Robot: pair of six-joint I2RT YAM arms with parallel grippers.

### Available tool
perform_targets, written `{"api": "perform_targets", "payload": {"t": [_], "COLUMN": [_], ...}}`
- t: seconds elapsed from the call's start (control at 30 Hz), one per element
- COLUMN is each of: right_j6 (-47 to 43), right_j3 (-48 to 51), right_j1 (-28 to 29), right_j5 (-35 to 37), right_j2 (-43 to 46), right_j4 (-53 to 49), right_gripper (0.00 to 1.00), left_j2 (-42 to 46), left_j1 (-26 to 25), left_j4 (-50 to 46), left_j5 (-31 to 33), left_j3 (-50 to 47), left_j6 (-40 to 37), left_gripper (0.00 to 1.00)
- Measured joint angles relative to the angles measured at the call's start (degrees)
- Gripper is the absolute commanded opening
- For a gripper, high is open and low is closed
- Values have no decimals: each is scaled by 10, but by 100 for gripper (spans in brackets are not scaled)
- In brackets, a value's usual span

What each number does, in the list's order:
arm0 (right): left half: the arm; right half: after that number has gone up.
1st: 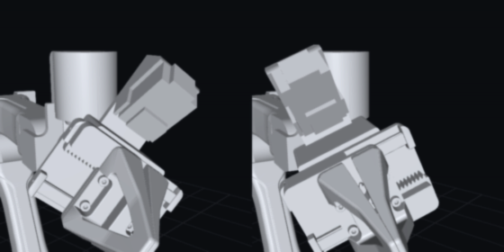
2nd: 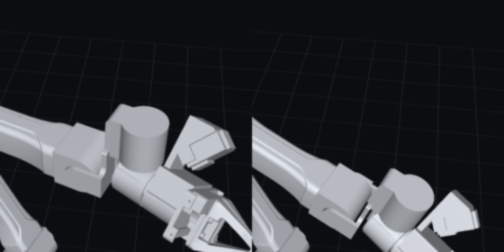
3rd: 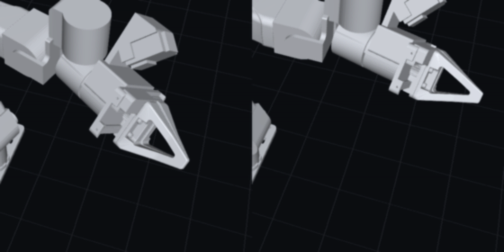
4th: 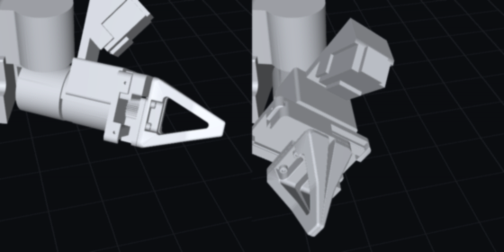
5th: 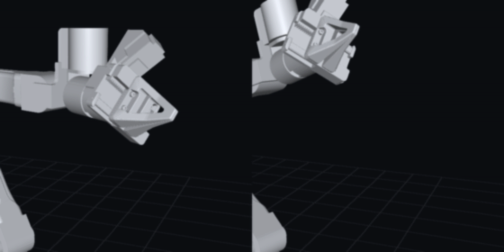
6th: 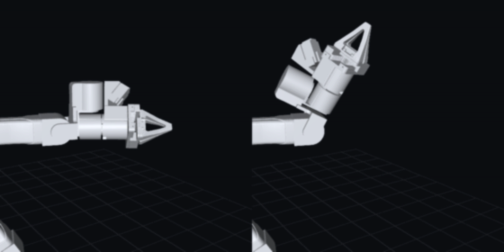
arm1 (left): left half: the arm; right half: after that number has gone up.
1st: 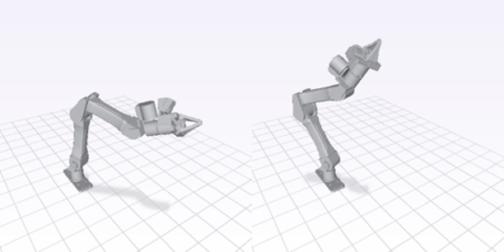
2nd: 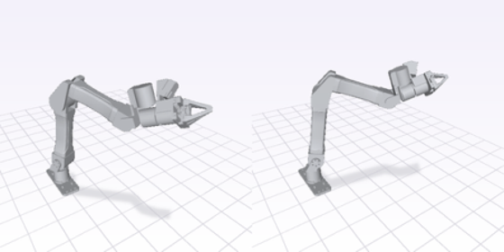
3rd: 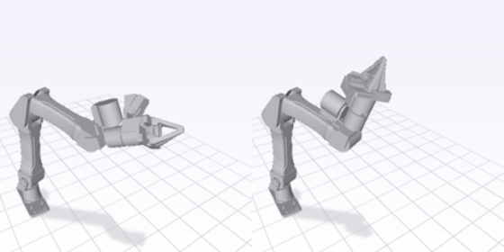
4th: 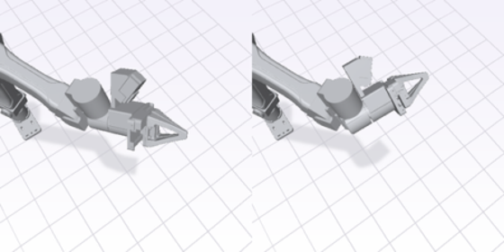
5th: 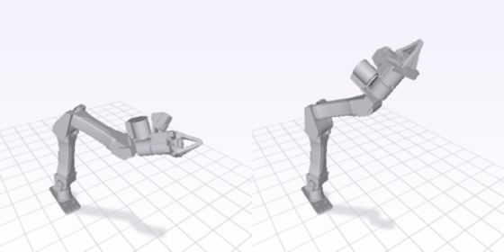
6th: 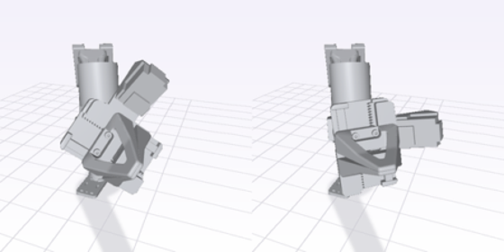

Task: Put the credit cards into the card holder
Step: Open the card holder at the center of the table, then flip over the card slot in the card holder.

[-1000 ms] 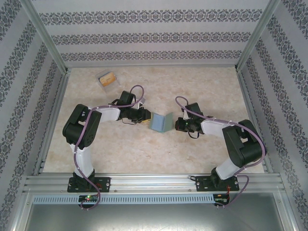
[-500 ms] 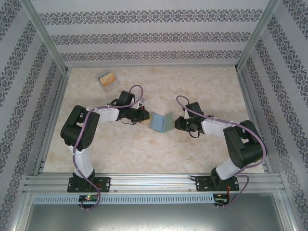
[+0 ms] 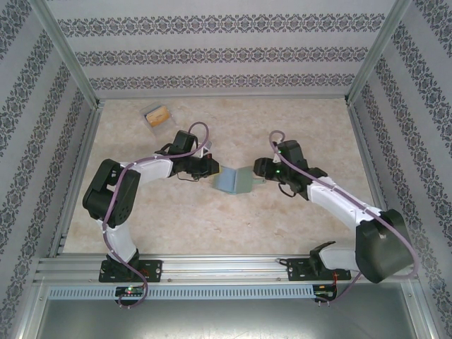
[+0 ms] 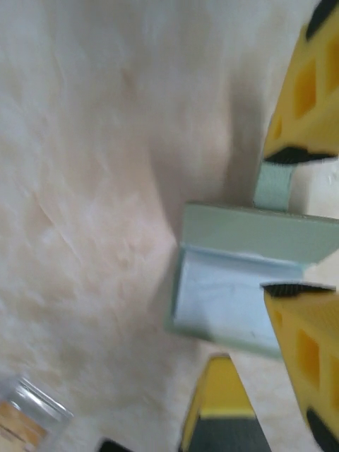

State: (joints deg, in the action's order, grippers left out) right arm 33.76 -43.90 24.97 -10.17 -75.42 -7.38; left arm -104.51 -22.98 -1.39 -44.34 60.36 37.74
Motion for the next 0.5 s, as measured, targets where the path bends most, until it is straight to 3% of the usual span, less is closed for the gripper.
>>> {"api": "perform_targets", "payload": {"t": [0.1,0.27,0.33,0.43,0.5], "right_j6": [21,52,54,53,47], "right_j3": [-27,-41,-46,-53,-60], "right_j1": [47,59,59,59,59], "right_j5": [-14,-23,-12,5,18], "right_j2": [-62,-144,-158,-161,-162], "right_j4": [23,48,38,22,12], "right_gripper": [62,60,56,48,37], "left_j2": [0,0,4,25,43], "left_j1": [-8,-14,-14,-11,-8], "left_j4": [-10,-14,-24,-33,-42], "left_j5": [0,11,27,56,76], "left_j3": [10,14,14,0,-11], "left_j6": [0,0,0,-1,-4], "left_gripper": [0,0,6,28,39]}}
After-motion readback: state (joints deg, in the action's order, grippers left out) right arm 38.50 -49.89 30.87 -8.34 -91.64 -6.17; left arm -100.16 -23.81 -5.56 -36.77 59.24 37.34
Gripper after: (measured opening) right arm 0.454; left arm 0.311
